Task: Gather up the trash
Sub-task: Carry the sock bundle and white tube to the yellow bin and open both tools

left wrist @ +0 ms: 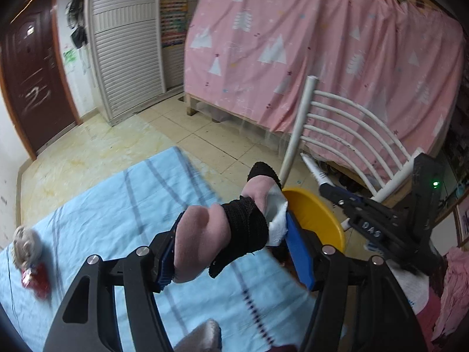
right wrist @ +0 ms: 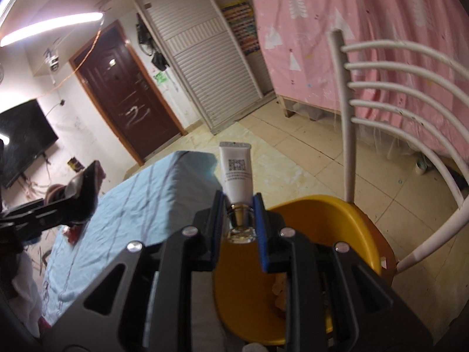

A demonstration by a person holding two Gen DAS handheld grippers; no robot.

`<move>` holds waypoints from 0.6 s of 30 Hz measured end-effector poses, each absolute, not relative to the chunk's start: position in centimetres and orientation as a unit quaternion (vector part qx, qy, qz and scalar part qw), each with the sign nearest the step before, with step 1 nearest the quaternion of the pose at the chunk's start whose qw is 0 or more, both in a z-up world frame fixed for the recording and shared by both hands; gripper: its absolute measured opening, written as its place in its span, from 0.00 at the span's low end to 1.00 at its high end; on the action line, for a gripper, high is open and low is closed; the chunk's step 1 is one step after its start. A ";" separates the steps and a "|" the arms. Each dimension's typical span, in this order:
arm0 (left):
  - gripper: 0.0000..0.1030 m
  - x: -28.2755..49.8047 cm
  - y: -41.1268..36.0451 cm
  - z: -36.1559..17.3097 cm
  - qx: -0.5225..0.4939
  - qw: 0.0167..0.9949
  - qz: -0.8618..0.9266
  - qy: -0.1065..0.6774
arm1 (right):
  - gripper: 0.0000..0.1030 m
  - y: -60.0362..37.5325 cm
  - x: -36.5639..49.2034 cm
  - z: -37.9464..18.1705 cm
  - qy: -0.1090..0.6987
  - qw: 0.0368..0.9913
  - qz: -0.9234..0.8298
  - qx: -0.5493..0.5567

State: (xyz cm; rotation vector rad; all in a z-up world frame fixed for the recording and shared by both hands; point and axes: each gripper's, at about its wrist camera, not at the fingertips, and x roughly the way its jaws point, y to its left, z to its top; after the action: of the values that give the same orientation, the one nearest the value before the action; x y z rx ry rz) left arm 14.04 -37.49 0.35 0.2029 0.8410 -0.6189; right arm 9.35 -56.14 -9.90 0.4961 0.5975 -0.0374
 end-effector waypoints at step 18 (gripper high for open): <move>0.66 13.1 -47.2 -2.4 0.134 0.825 -0.336 0.434 | 0.45 -61.7 7.3 -11.2 0.262 0.913 -0.056 0.307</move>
State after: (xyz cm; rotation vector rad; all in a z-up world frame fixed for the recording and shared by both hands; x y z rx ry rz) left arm 13.14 -47.16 -2.39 0.2842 0.9232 -0.7146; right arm 7.27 -61.73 -11.20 0.6321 0.5394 -0.1146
